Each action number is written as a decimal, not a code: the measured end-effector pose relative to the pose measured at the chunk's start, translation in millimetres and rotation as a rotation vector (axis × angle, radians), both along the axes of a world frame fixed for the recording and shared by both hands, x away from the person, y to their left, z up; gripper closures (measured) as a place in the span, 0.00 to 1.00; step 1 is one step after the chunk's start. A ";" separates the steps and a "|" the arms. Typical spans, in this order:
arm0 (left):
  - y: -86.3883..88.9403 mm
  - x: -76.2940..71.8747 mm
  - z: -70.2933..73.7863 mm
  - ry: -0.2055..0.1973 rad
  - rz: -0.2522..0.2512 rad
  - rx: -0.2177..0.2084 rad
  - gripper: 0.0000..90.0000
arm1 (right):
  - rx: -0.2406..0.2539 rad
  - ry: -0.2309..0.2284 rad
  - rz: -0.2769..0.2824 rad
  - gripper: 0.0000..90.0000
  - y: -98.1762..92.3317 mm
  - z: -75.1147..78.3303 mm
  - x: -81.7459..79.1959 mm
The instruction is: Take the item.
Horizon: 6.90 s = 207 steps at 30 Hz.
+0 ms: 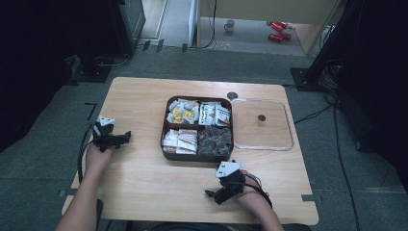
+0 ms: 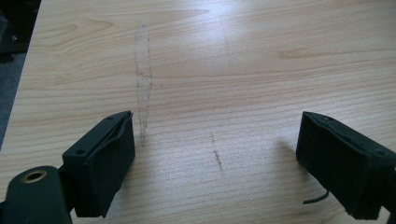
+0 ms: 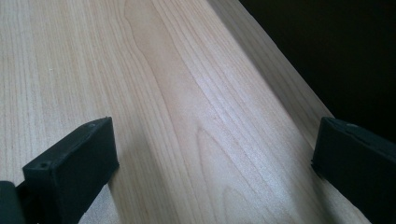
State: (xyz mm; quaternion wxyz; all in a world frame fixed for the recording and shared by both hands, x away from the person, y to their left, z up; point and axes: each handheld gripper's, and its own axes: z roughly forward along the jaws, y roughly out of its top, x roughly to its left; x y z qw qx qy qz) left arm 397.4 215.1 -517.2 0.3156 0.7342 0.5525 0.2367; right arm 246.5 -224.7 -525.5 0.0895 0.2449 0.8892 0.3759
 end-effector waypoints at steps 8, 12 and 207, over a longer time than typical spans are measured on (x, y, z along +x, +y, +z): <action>0.0 0.0 0.0 0.000 0.000 0.000 0.13 | 0.000 0.000 0.005 0.00 -0.2 0.0 0.5; -0.4 -0.1 0.0 0.000 0.003 0.001 0.13 | -0.001 0.000 0.008 0.00 -0.1 0.1 0.7; -173.1 19.4 50.4 0.033 -0.710 -0.025 0.98 | -0.001 0.002 0.000 0.00 -0.4 0.1 -2.2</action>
